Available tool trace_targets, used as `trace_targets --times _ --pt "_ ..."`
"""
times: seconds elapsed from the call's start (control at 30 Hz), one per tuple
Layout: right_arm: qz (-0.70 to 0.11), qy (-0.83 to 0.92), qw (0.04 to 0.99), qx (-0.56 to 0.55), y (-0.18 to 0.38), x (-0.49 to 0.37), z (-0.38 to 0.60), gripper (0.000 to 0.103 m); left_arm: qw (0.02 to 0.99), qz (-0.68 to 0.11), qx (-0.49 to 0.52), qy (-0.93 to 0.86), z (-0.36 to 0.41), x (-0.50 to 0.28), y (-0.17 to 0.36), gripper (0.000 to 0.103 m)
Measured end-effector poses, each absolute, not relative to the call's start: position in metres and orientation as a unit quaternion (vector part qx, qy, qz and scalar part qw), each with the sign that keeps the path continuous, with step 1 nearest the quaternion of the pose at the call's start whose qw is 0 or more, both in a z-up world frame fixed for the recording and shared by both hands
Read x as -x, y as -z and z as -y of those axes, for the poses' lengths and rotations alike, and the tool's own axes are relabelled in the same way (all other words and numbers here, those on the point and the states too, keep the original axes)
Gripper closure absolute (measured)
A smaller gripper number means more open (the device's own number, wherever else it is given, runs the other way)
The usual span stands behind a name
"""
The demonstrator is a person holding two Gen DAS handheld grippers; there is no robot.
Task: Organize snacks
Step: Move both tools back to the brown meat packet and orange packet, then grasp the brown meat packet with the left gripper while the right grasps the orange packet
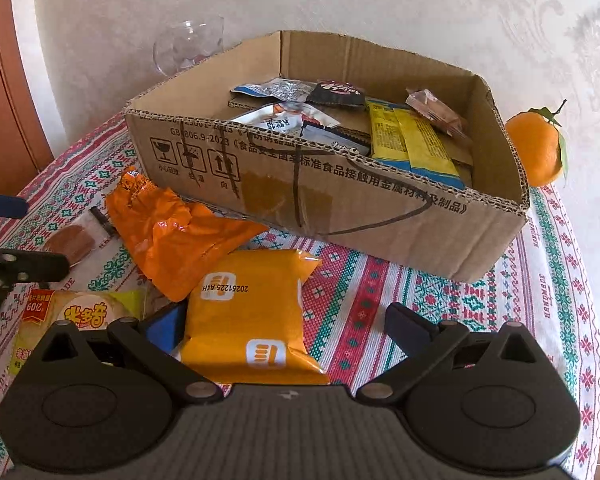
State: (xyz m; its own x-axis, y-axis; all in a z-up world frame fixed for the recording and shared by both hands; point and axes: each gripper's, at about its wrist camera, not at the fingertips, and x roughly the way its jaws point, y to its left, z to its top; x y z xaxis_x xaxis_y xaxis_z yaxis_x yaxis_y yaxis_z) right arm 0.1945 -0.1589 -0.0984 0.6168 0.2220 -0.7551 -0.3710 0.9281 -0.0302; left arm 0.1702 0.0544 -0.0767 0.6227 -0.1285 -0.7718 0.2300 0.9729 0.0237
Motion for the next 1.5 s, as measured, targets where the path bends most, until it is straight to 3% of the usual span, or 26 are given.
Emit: trace_targets --times 0.37,0.43,0.53,0.6,0.63,0.9,1.1,1.17,1.5 --pt "-0.404 -0.167 0.895 0.091 0.099 -0.192 0.159 0.000 0.900 -0.427 -0.037 0.079 -0.070 -0.179 0.084 0.010" --pt "-0.404 -0.167 0.895 0.091 0.098 -0.191 0.159 0.000 0.902 -0.420 -0.042 0.089 -0.067 -0.176 0.083 0.015" --pt "-0.410 -0.168 0.892 0.091 0.098 -0.191 0.159 0.000 0.902 -0.417 -0.034 0.103 -0.063 -0.173 0.081 0.035" --pt "-0.411 -0.167 0.892 0.090 0.098 -0.191 0.159 0.000 0.902 -0.415 -0.037 0.111 -0.058 -0.172 0.079 0.054" --pt "-0.411 -0.167 0.892 0.090 0.098 -0.190 0.159 0.000 0.902 -0.416 -0.037 0.110 -0.056 -0.171 0.078 0.057" --pt "-0.408 -0.177 0.888 0.113 0.093 -0.191 0.155 0.003 0.901 -0.419 -0.032 0.103 -0.051 -0.167 0.076 0.057" --pt "-0.404 -0.210 0.884 0.107 0.089 -0.190 0.155 0.028 0.900 -0.422 -0.034 0.101 -0.049 -0.168 0.077 0.057" --pt "-0.403 -0.216 0.883 0.108 0.087 -0.188 0.155 0.046 0.900 -0.423 -0.034 0.099 -0.049 -0.168 0.077 0.056" --pt "-0.406 -0.198 0.886 0.105 0.080 -0.177 0.167 0.047 0.899 -0.427 -0.031 0.088 -0.048 -0.161 0.075 0.057"
